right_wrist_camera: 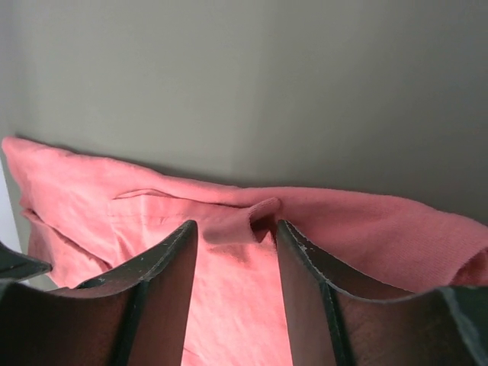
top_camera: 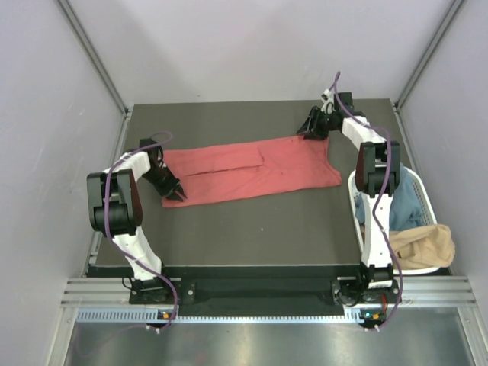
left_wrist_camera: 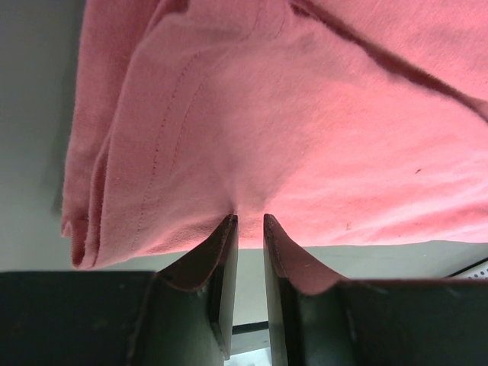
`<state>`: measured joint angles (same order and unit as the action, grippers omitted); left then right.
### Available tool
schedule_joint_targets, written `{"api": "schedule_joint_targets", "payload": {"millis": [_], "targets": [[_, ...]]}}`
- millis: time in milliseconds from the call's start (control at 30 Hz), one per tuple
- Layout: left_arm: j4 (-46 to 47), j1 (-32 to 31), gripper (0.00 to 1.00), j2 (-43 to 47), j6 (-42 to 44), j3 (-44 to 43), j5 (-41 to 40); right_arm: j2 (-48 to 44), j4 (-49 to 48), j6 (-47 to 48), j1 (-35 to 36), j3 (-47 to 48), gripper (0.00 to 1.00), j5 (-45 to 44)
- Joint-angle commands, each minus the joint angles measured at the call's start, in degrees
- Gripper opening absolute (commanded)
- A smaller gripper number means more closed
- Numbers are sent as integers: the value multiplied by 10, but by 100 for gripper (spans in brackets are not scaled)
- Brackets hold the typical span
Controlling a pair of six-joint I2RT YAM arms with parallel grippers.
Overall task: Fold and stack the t-shirts
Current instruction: Fold the tshirt
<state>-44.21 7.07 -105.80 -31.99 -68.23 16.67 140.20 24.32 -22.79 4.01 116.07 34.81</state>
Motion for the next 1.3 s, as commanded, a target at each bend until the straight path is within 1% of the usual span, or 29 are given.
{"api": "schedule_joint_targets", "payload": {"millis": [0,167,300,367,467,500,600,800,967,1000,1033,1067,1100,1200,1267], "targets": [[-5,3,25,31,0,5,2,7,-1,23,5,32,48,-16],[-5,2,25,31,1,5,1,14,-11,12,10,43,44,6],[-3,2,25,29,1,5,6,16,-37,-10,27,36,37,42],[-1,3,25,29,-1,5,6,14,-51,-21,35,28,34,46],[-2,2,25,29,-1,5,7,10,-71,-42,36,17,22,53],[-1,2,25,29,0,5,8,7,-74,-45,36,15,13,53],[-1,3,25,31,2,9,6,-23,-78,-42,36,5,8,45],[8,2,25,38,-1,27,7,-114,-99,-22,35,-74,0,11],[12,2,25,36,-2,27,14,-130,-94,-9,29,-89,1,5],[12,2,25,34,-3,25,14,-128,-81,-6,28,-86,16,4],[12,2,25,33,-4,25,14,-127,-74,3,28,-75,26,0],[12,1,25,32,-4,23,14,-121,-67,6,26,-70,34,-9],[11,2,25,31,-4,21,15,-121,-60,11,25,-67,39,-12],[13,2,25,31,-5,22,17,-106,-45,19,19,-51,44,-24],[12,2,25,31,-5,21,18,-87,-31,27,17,-30,45,-26]]}}
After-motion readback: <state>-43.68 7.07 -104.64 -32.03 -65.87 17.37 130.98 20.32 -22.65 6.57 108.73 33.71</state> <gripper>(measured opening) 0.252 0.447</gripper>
